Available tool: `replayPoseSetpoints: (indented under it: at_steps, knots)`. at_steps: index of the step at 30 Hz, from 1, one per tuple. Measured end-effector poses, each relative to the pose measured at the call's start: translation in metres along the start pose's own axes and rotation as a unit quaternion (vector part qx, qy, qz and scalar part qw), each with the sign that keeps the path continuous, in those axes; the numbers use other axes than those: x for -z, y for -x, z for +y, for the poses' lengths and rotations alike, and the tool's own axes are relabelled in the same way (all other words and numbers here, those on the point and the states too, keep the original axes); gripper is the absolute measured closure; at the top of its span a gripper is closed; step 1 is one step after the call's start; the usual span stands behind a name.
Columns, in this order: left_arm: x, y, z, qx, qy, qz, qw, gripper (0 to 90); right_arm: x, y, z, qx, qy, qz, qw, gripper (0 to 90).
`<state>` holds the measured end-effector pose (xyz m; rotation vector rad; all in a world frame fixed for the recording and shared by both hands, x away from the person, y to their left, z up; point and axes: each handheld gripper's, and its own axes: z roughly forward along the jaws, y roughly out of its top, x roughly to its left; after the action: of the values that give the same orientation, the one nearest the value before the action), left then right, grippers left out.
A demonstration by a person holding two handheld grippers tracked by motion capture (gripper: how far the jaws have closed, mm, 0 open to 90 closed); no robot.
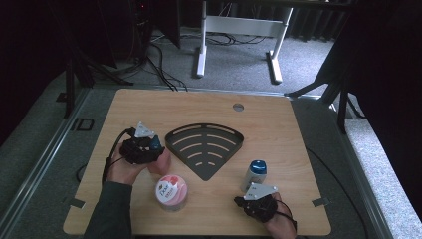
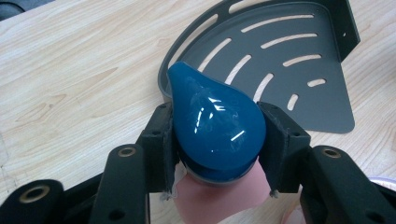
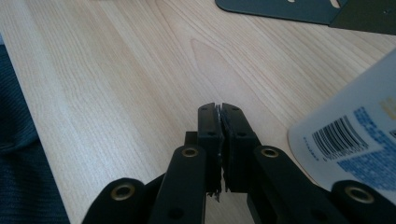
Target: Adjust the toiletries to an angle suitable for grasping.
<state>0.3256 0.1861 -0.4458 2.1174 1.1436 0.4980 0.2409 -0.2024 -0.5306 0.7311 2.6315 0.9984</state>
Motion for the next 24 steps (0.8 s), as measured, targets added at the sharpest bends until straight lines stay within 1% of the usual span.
replayPoseSetpoints:
  at_steps: [1, 3, 5, 6, 7, 8, 9, 10, 11, 13, 15, 17, 19, 21, 22, 23, 24]
  knots:
    - [0.001, 0.0, -0.001, 0.002, 0.001, -0.002, 1.0, 49.8, 0.001, 0.0, -0.001, 0.0, 0.0, 0.0, 1.0, 87.2]
    - [0.004, 0.001, -0.004, -0.002, 0.001, -0.001, 1.0, 47.6, 0.003, 0.001, -0.003, -0.001, -0.001, 0.0, 1.0, 86.8]
    - [0.005, 0.001, -0.006, 0.0, 0.002, -0.002, 1.0, 44.9, 0.004, 0.002, -0.004, -0.002, 0.0, 0.002, 1.0, 86.7]
    - [0.009, 0.002, -0.011, 0.006, 0.003, -0.003, 1.0, 44.5, 0.008, 0.004, -0.008, -0.007, -0.003, 0.0, 1.0, 86.7]
    - [0.009, 0.002, -0.011, 0.006, 0.003, -0.003, 1.0, 44.5, 0.009, 0.005, -0.01, -0.01, -0.005, -0.002, 0.9999, 86.8]
    - [0.013, 0.001, -0.017, 0.015, 0.006, -0.006, 0.9998, 44.9, 0.01, 0.006, -0.012, -0.01, -0.006, -0.004, 0.9999, 87.3]
    - [0.015, 0.001, -0.019, 0.019, 0.007, -0.007, 0.9998, 46.5, 0.012, 0.009, -0.015, -0.012, -0.01, -0.006, 0.9999, 88.1]
    - [0.017, 0.001, -0.024, 0.026, 0.009, -0.012, 0.9996, 49.4, 0.014, 0.01, -0.017, -0.013, -0.011, -0.009, 0.9998, 89.0]
    - [0.018, 0.001, -0.027, 0.028, 0.01, -0.015, 0.9994, 51.6, 0.017, 0.013, -0.02, -0.016, -0.014, -0.012, 0.9997, 89.9]
    - [0.021, 0.002, -0.032, 0.028, 0.009, -0.019, 0.9994, 56.2, 0.022, 0.018, -0.025, -0.023, -0.017, -0.02, 0.9994, 90.0]
    - [0.023, 0.003, -0.037, 0.032, 0.014, -0.022, 0.9992, 59.2, 0.026, 0.024, -0.028, -0.028, -0.018, -0.03, 0.999, 90.0]
    - [0.025, 0.004, -0.041, 0.033, 0.018, -0.024, 0.999, 64.4, 0.029, 0.029, -0.031, -0.04, -0.02, -0.038, 0.9983, 90.0]
    - [0.025, 0.005, -0.044, 0.029, 0.015, -0.02, 0.9993, 70.1, 0.031, 0.035, -0.033, -0.047, -0.02, -0.048, 0.9976, 90.0]
    - [0.025, 0.007, -0.046, 0.029, 0.02, -0.012, 0.9993, 76.8, 0.031, 0.042, -0.034, -0.055, -0.024, -0.057, 0.9966, 90.0]
    - [0.025, 0.007, -0.046, 0.024, 0.02, -0.013, 0.9994, 82.6, 0.03, 0.046, -0.034, -0.064, -0.027, -0.064, 0.9955, 90.0]
    - [0.024, 0.009, -0.047, 0.024, 0.022, -0.012, 0.9994, 87.5, 0.03, 0.05, -0.033, -0.07, -0.027, -0.068, 0.9948, 90.0]
    - [0.024, 0.01, -0.047, 0.02, 0.021, -0.012, 0.9995, 89.6, 0.03, 0.053, -0.032, -0.074, -0.026, -0.072, 0.9943, 90.0]
